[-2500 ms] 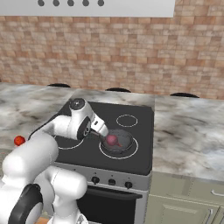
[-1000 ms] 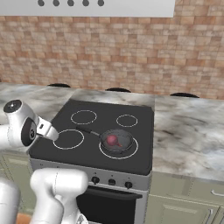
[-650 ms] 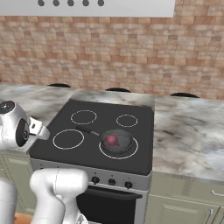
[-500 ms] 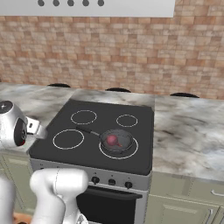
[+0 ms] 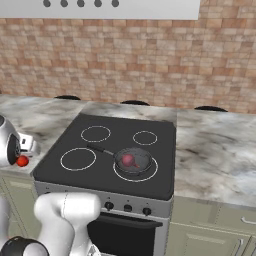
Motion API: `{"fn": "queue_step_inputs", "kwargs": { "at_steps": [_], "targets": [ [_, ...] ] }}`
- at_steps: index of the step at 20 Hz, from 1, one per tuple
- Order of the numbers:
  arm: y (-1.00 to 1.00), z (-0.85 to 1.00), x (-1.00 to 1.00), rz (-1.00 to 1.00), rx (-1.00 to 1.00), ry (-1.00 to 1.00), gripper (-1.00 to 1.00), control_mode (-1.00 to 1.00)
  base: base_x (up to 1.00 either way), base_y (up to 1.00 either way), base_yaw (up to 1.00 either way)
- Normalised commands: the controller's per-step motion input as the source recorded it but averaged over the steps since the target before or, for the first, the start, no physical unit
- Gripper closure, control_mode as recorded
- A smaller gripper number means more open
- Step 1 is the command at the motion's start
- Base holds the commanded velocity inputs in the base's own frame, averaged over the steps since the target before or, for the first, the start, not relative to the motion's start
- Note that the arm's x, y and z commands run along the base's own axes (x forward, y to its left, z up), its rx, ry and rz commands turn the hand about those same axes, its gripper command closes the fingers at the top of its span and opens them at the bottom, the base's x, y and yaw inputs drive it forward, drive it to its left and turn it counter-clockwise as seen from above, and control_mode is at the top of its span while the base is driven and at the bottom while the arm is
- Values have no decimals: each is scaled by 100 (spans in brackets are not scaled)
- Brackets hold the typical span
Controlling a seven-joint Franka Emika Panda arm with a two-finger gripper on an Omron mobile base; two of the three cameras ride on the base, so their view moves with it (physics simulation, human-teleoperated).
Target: Place the pan on the front right burner on the stove. Then place the tomato and the onion in the pan and turn on the front right burner.
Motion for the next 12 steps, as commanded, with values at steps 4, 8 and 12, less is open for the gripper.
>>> {"fn": "queue_step_inputs", "kwargs": {
  "at_steps": [4,8,12],
  "targets": [
    [28,-8,13,3,0,0,-100,-100,0,0,0],
    [13,-18,28,2,0,0,-100,-100,0,0,0],
    [6,-27,34,1,0,0,-100,-100,0,0,0]
  ]
}}
